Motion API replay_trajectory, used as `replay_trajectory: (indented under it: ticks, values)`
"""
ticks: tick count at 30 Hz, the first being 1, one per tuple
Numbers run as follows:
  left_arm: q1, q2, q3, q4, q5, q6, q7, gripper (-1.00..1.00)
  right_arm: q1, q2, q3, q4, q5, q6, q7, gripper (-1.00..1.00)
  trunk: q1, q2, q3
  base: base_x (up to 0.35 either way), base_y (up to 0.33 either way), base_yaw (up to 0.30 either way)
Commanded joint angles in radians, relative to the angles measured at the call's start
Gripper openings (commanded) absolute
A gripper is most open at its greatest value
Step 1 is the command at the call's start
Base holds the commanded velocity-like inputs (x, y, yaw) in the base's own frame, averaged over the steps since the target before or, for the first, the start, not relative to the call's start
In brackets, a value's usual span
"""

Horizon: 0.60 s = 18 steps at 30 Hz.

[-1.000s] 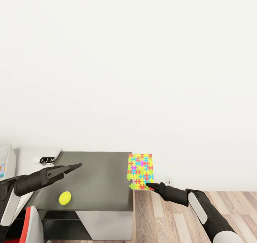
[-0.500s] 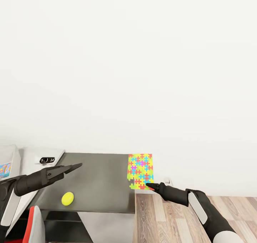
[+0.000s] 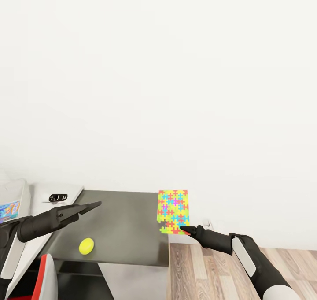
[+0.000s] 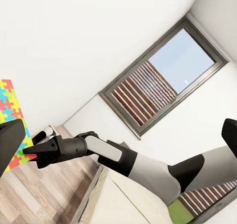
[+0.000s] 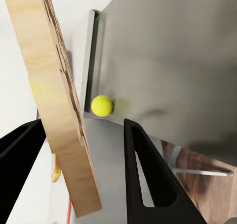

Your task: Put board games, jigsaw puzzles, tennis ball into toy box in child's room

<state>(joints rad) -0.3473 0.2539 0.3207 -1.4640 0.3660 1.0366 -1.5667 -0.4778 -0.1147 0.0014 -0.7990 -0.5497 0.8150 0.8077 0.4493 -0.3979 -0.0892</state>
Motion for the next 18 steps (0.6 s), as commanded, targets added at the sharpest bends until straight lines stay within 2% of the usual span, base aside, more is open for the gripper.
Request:
replay_trajectory:
  ticks: [1,18]
  values:
    - [-0.001,0.0,0.0,0.0,-0.001,0.011,-0.004,1.0,-0.001,0.0,0.0,0.0,-0.002,0.004,0.001,-1.0,0.001,-0.002,-0.001,0.0,0.0,0.067]
    - [-0.001,0.0,0.0,0.0,-0.001,0.011,-0.004,1.0,-0.001,0.0,0.0,0.0,0.0,0.004,0.002,-1.0,0.001,-0.002,0.027,0.0,0.0,0.067]
